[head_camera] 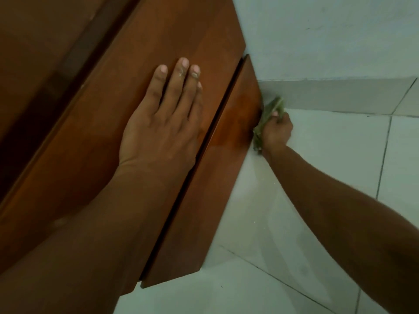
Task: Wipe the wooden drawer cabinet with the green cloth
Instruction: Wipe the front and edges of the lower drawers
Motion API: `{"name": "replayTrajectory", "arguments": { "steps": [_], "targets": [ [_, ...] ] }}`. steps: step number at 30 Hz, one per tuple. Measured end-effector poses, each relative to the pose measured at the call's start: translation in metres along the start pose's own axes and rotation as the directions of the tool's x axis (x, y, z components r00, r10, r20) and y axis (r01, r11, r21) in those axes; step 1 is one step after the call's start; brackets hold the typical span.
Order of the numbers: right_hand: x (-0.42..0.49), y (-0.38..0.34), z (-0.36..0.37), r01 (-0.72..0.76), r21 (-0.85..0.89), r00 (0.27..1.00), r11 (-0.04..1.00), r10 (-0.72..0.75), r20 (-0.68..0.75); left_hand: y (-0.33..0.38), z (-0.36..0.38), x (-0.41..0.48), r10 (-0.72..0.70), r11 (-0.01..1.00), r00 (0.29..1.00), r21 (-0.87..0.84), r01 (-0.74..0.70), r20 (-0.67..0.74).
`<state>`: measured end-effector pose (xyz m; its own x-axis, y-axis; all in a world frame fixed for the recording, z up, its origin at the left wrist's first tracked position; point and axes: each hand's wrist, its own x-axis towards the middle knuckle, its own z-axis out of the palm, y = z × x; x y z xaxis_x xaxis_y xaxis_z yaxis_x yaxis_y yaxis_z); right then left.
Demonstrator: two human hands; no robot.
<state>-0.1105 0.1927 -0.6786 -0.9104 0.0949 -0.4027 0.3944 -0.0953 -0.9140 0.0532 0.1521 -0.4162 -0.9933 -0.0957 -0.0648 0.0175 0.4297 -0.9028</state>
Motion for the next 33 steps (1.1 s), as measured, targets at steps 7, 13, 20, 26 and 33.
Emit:
{"name": "replayTrajectory", "arguments": {
  "steps": [7, 13, 20, 26, 33],
  "targets": [
    [-0.240, 0.068, -0.060, -0.018, 0.196, 0.979, 0.980, -0.022, 0.202, -0.001, 0.001, -0.001, -0.021, 1.000, 1.000, -0.017, 0.021, -0.007],
    [-0.317, 0.103, -0.020, 0.052, 0.006, 0.893, 0.999, -0.049, 0.447, 0.000, 0.002, -0.003, -0.025, 0.998, 0.999, -0.053, 0.023, -0.035],
    [-0.164, 0.061, 0.013, 0.116, 0.042, 0.925, 0.992, -0.124, 0.360, 0.001, 0.009, -0.002, -0.012, 0.999, 0.998, -0.051, 0.009, -0.056],
    [-0.030, -0.015, 0.035, 0.136, -0.045, 0.949, 0.990, -0.117, 0.293, 0.002, 0.007, -0.002, 0.004, 0.998, 0.999, -0.061, -0.006, -0.037],
    [0.009, -0.048, 0.002, 0.035, -0.362, 0.963, 0.932, 0.065, 0.261, 0.003, 0.002, 0.001, -0.004, 0.994, 1.000, -0.110, 0.008, 0.028]
  ]
}}
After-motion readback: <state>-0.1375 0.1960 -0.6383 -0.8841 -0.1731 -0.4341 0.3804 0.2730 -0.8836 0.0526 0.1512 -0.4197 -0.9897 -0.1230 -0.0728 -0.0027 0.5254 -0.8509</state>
